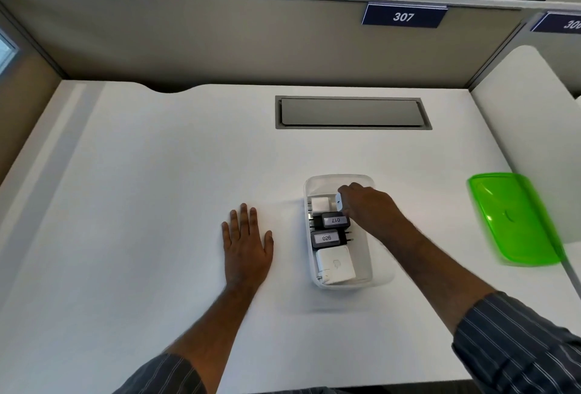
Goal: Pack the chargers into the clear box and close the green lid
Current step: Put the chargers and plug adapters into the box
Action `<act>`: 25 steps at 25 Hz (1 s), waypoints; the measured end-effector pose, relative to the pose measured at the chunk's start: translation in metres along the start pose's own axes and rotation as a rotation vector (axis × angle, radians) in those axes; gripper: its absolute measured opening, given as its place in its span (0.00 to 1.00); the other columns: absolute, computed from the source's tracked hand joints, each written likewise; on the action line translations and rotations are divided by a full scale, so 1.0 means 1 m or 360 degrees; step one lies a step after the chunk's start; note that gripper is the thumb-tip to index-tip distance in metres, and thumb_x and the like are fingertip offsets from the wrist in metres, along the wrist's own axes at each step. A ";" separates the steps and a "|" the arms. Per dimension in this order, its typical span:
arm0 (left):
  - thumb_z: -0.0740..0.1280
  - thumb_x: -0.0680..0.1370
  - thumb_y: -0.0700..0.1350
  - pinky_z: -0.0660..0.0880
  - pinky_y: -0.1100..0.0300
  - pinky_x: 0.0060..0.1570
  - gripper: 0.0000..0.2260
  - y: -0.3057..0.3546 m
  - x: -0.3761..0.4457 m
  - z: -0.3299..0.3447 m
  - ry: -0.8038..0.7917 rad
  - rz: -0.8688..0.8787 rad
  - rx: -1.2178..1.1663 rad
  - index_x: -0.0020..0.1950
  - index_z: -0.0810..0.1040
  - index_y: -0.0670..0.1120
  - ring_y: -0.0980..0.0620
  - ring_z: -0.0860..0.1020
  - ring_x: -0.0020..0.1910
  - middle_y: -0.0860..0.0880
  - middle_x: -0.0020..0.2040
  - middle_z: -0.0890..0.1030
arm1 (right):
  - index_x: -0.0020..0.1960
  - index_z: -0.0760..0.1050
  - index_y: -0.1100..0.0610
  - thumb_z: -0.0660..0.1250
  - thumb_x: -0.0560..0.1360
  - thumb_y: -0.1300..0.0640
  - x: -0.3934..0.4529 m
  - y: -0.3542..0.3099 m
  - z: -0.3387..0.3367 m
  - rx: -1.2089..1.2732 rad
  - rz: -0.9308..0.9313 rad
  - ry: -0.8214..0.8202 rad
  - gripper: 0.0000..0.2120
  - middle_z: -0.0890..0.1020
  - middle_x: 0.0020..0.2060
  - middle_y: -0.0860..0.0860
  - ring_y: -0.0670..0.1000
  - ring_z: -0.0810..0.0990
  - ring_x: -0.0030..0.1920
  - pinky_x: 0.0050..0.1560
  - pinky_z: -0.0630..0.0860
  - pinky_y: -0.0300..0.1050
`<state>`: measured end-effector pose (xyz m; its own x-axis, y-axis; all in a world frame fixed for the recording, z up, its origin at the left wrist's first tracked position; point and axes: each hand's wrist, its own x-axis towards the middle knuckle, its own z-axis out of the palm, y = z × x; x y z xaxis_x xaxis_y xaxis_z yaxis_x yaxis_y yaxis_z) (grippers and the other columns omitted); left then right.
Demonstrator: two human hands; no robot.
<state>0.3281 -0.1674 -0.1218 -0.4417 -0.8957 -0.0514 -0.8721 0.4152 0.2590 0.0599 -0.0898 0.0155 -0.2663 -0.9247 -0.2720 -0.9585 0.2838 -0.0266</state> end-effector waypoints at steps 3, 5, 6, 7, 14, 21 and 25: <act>0.52 0.83 0.56 0.51 0.41 0.81 0.30 0.000 0.000 0.000 -0.0001 0.0002 -0.0010 0.83 0.55 0.44 0.42 0.50 0.83 0.43 0.84 0.53 | 0.54 0.73 0.57 0.65 0.77 0.57 0.012 -0.002 0.012 -0.0040 0.0017 0.0035 0.07 0.78 0.45 0.53 0.59 0.82 0.43 0.37 0.74 0.50; 0.52 0.83 0.57 0.51 0.41 0.81 0.30 -0.001 0.000 0.000 -0.0002 0.0008 -0.0007 0.83 0.55 0.44 0.42 0.50 0.83 0.43 0.84 0.53 | 0.52 0.72 0.57 0.66 0.76 0.58 0.018 -0.001 0.016 -0.0033 -0.0006 0.0049 0.06 0.78 0.42 0.54 0.60 0.82 0.40 0.34 0.70 0.48; 0.52 0.83 0.57 0.51 0.41 0.81 0.30 -0.001 0.000 0.000 -0.0005 0.0008 -0.0010 0.83 0.55 0.44 0.42 0.50 0.84 0.43 0.84 0.53 | 0.51 0.71 0.57 0.66 0.75 0.58 0.021 -0.001 0.018 -0.0036 -0.0018 0.0050 0.07 0.78 0.41 0.54 0.60 0.81 0.39 0.33 0.69 0.48; 0.52 0.83 0.57 0.51 0.41 0.81 0.30 -0.001 -0.001 -0.001 -0.0010 0.0006 -0.0015 0.83 0.55 0.44 0.42 0.50 0.84 0.43 0.84 0.52 | 0.51 0.71 0.57 0.66 0.75 0.58 0.023 0.000 0.020 -0.0039 -0.0022 0.0047 0.07 0.77 0.40 0.54 0.60 0.81 0.39 0.32 0.69 0.47; 0.53 0.83 0.56 0.51 0.41 0.81 0.30 -0.001 -0.001 -0.006 -0.0038 0.0013 -0.0043 0.83 0.55 0.44 0.42 0.51 0.83 0.43 0.84 0.53 | 0.59 0.72 0.57 0.64 0.77 0.59 0.030 0.010 0.027 0.0067 -0.0063 -0.0042 0.11 0.79 0.51 0.55 0.60 0.82 0.49 0.42 0.76 0.50; 0.58 0.83 0.54 0.46 0.44 0.82 0.31 -0.001 0.004 -0.021 -0.0200 -0.0025 -0.0185 0.83 0.53 0.46 0.43 0.47 0.84 0.45 0.85 0.50 | 0.62 0.73 0.55 0.64 0.79 0.56 0.015 0.015 0.023 0.0314 -0.0073 0.0095 0.12 0.78 0.56 0.53 0.58 0.79 0.56 0.50 0.78 0.55; 0.61 0.83 0.51 0.47 0.46 0.82 0.30 0.009 0.011 -0.037 -0.0167 -0.0029 -0.0367 0.83 0.56 0.46 0.44 0.49 0.84 0.47 0.84 0.53 | 0.60 0.76 0.55 0.68 0.77 0.55 -0.003 0.019 0.016 0.0513 -0.0134 0.0416 0.12 0.78 0.55 0.50 0.55 0.76 0.56 0.50 0.78 0.53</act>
<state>0.3233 -0.1796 -0.0849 -0.4562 -0.8763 -0.1549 -0.8145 0.3410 0.4694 0.0444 -0.0773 0.0008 -0.2452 -0.9695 -0.0037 -0.9082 0.2310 -0.3489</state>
